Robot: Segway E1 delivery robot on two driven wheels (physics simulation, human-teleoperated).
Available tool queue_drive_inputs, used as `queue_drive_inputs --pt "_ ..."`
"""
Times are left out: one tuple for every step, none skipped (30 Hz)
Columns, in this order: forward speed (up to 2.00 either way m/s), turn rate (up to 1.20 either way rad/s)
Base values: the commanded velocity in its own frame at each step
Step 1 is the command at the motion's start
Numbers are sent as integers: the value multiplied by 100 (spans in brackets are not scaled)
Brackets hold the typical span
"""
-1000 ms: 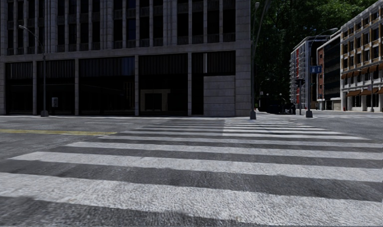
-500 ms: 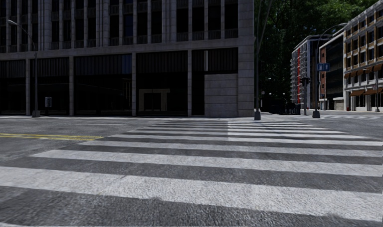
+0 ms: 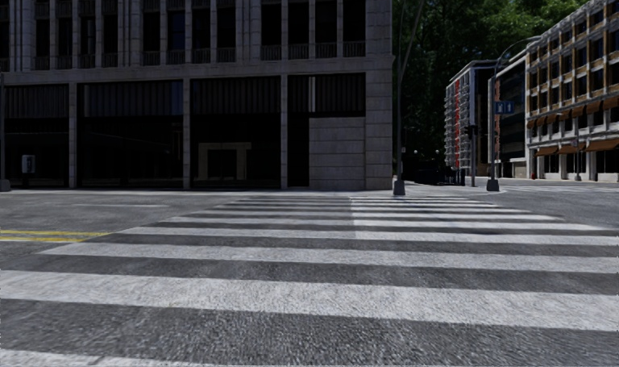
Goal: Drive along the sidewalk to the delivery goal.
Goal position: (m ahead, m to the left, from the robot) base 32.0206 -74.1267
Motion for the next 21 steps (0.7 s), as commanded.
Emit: queue_drive_inputs --pt "165 0" --pt "165 0" --pt "165 0" --pt "165 0" --pt "165 0" --pt "165 0" --pt "165 0" --pt "165 0" --pt "165 0" --pt "165 0" --pt "165 0" --pt "165 0" --pt "165 0" --pt "165 0" --pt "165 0" --pt "165 -15" --pt "165 -31" --pt "165 -31" --pt "165 -37" --pt "165 -39" --pt "165 -39"
